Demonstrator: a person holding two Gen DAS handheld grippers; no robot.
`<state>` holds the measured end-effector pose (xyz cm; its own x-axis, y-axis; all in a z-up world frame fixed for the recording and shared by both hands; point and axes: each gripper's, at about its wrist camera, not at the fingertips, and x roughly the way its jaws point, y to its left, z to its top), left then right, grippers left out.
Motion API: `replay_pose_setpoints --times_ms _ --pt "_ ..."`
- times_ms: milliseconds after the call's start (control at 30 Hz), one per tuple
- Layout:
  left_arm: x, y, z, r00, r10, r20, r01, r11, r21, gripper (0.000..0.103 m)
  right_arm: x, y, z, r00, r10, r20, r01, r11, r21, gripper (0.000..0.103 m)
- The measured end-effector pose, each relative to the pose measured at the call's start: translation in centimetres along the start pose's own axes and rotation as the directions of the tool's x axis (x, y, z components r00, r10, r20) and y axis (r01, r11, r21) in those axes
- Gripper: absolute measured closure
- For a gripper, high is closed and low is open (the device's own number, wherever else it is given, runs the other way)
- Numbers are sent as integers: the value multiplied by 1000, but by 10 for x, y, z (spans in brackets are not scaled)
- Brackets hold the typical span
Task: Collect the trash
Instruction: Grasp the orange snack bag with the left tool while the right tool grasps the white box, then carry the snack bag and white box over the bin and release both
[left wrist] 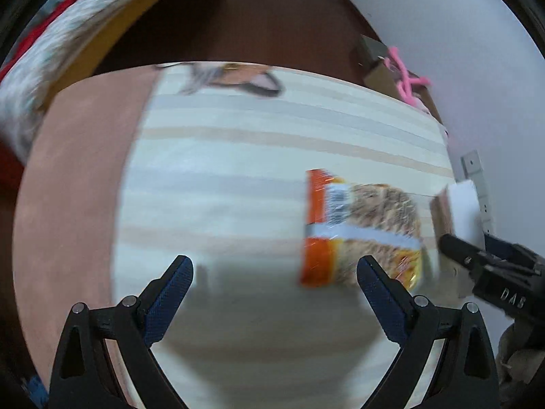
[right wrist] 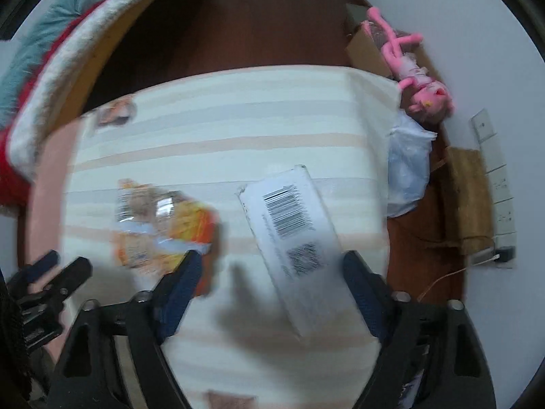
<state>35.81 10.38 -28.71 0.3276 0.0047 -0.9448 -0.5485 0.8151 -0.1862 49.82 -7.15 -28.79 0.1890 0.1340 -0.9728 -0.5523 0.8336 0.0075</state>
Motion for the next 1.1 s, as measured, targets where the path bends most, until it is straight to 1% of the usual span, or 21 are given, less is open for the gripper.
replay_pose_setpoints --times_ms 33,67,100,133,167,200,233,267,333,400,433,500,567,700,767,867,1033,1100 --pt "4 -8 3 1000 -12 0 12 1000 14 5 3 -5 2 1000 18 -1 -18 1000 -12 31" --pt "7 -14 4 1000 -20 -2 20 999 30 5 7 -10 3 998 56 -18 -56 998 0 41" --pt "9 -20 5 1000 -22 -1 22 999 44 5 11 -13 2 997 75 -35 -75 997 16 53" --pt "12 -28 7 1000 -27 -1 27 997 66 6 13 -16 0 996 84 -42 -83 996 23 53" --pt "14 -32 9 1000 -25 0 25 997 77 13 13 -19 -2 995 88 -36 -87 996 16 53" --pt "18 -38 11 1000 -11 -3 11 995 95 25 15 -19 -6 996 85 -33 -85 996 7 53" --pt "22 -44 13 1000 -2 -8 2 994 110 33 16 -20 -7 996 81 -34 -81 997 2 53" --pt "24 -48 14 1000 21 -11 -20 992 123 46 20 -23 -9 995 87 -38 -87 996 11 53" --pt "26 -49 18 998 55 15 -57 987 151 68 20 -25 -10 995 89 -40 -88 996 30 53" --pt "23 -51 17 996 78 33 -82 982 169 81 21 -29 -10 995 98 -32 -96 994 46 53" --pt "23 -49 17 996 76 37 -81 983 167 84 20 -29 -10 995 97 -30 -95 994 55 53" --pt "20 -44 16 996 80 50 -87 984 154 90 16 -30 -9 996 82 -18 -81 995 54 53" --pt "17 -36 15 994 90 69 -99 984 147 92 15 -29 -7 997 77 -12 -76 995 58 52" --pt "4 -23 8 988 114 105 -127 984 128 94 11 -27 -4 996 88 12 -89 993 78 53" --pt "-8 -15 2 985 119 123 -134 984 121 95 9 -24 -5 996 90 27 -92 993 80 67" --pt "-19 -10 0 980 127 150 -144 984 108 96 2 -17 -9 995 85 52 -89 993 77 67" --pt "-65 14 -21 966 137 217 -160 983 89 98 -23 -3 -24 987 126 102 -135 987 85 67" --pt "-83 26 -30 965 125 231 -145 987 74 98 -36 7 -32 982 146 118 -156 985 77 67"
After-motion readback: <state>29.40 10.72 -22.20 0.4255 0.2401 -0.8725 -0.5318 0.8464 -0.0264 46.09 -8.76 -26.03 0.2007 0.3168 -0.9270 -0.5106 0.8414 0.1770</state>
